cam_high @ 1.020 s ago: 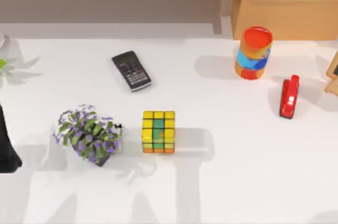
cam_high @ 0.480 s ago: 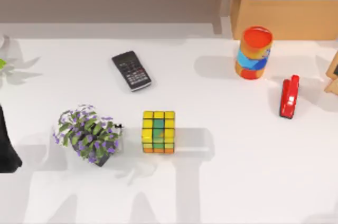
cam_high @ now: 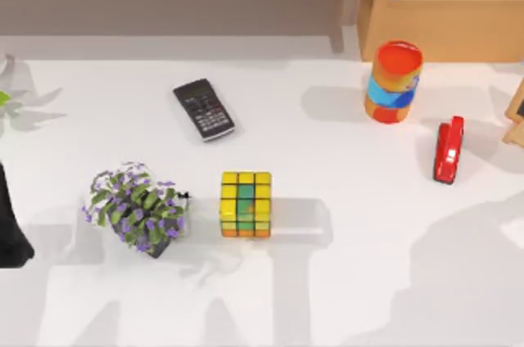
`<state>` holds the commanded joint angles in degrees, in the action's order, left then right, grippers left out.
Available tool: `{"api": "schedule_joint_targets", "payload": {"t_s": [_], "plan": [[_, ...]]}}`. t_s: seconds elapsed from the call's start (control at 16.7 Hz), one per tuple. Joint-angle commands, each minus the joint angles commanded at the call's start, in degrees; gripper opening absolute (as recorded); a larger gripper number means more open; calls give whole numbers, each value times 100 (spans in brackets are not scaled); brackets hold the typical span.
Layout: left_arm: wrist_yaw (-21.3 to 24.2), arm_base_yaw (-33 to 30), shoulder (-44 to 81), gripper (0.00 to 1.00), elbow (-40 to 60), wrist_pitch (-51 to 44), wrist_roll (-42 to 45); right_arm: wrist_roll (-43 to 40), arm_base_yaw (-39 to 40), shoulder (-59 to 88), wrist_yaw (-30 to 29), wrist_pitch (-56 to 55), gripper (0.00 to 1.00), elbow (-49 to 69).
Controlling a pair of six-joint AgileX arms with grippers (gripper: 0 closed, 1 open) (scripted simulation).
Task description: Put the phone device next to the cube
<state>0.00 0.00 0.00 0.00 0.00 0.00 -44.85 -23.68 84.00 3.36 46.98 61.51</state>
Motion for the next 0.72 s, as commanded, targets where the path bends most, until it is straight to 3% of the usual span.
{"api": "schedule_joint_targets", "payload": {"t_s": [0.72], "plan": [[0,0,0,100,0,0,0,4271,2737,1529,351,1377,0,2210]]}}
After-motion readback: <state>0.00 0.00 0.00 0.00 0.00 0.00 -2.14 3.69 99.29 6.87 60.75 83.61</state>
